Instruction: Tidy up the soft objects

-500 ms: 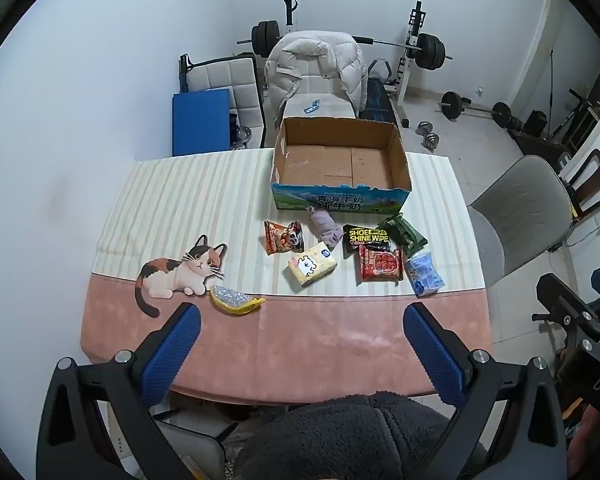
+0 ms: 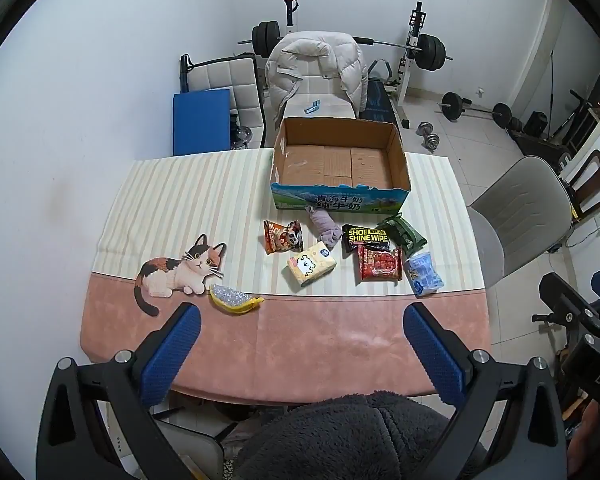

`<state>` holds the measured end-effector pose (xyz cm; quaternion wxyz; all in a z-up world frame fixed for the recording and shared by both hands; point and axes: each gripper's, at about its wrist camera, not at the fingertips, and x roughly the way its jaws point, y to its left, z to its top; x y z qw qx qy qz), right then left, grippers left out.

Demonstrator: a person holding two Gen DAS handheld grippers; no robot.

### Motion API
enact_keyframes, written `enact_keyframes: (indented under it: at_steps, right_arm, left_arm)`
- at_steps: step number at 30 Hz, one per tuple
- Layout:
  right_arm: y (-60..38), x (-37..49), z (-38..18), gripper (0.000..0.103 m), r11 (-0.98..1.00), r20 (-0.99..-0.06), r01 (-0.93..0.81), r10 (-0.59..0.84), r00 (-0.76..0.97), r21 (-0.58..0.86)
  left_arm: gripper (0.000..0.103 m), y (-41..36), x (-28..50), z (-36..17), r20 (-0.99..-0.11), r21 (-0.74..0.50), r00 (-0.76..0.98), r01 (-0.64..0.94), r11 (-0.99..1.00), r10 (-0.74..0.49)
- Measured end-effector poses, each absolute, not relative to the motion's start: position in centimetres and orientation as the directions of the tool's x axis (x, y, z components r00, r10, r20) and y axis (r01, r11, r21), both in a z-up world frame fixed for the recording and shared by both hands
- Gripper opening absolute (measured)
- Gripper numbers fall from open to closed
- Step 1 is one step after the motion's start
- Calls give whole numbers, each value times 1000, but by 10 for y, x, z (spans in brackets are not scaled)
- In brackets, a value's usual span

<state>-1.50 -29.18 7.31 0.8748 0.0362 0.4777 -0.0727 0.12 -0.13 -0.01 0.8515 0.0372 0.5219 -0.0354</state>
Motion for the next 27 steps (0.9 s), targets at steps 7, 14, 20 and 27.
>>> enact_keyframes:
  at_steps: [7,14,20,27]
  right_arm:
    - [-297,-12,74,103,986,-839,167,-98,534,-9]
    - [-301,-17,77,103,984,-837,177,-103,538,-7]
    - [-302,-17,77,103,985,-835,175,-101,540,-6]
    - [-303,-17,80,103,986,-832,167,-101,545,-10]
  left_arm:
    - [103,0,0,-1,-889,19,457,96,995,-27]
    - [103,-3,-4,7,-885,19,465,99,995,-29]
    - [103,-4,-3,9,-883,17,469,98,995,-31]
    - [103,-4,-3,9,-882,20,471,99,995,-29]
